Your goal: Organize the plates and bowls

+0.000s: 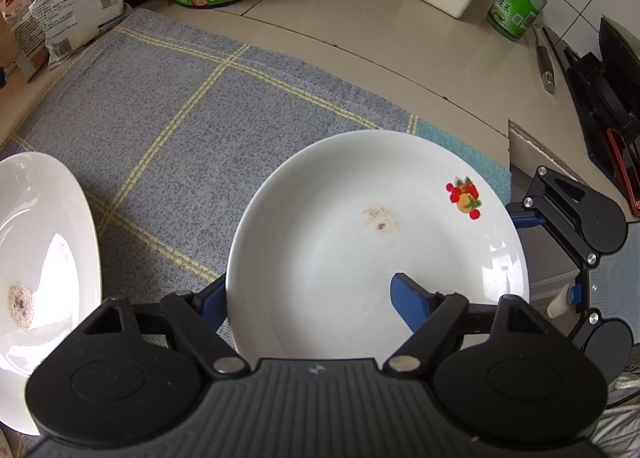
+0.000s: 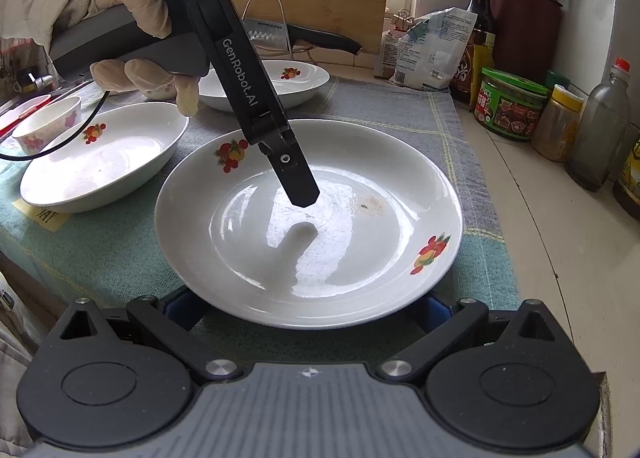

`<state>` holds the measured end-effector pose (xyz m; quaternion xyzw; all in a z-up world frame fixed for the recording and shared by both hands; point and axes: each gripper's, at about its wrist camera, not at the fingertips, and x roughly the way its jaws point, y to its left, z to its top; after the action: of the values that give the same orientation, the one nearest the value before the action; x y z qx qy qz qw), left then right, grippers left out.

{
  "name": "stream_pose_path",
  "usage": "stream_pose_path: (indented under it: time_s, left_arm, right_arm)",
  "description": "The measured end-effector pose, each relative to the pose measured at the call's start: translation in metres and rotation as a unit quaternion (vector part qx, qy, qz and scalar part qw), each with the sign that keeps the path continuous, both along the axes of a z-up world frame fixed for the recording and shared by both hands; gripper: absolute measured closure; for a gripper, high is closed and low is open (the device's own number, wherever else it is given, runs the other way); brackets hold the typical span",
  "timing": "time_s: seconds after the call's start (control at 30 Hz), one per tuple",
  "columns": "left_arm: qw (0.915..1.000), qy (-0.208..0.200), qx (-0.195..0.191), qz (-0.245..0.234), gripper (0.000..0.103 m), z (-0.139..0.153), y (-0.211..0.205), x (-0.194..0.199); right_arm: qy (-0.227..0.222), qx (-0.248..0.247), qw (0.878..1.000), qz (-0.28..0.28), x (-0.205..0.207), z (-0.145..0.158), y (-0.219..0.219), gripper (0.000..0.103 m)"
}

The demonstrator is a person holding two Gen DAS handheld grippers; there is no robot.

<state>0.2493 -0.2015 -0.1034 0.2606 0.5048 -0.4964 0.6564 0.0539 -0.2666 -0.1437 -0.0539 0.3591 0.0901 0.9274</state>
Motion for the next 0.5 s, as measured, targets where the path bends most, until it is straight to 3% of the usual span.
stream_pose_path:
  time_s: [0.5]
  left_arm:
    - [0.9998, -0.006, 0.010, -0.017, 0.032, -0.0005, -0.0016, 0.0003]
  right_arm:
    - [0.022, -0.007, 1.000, 0.014, 0.0070, 0.0032, -0.0025, 0.000]
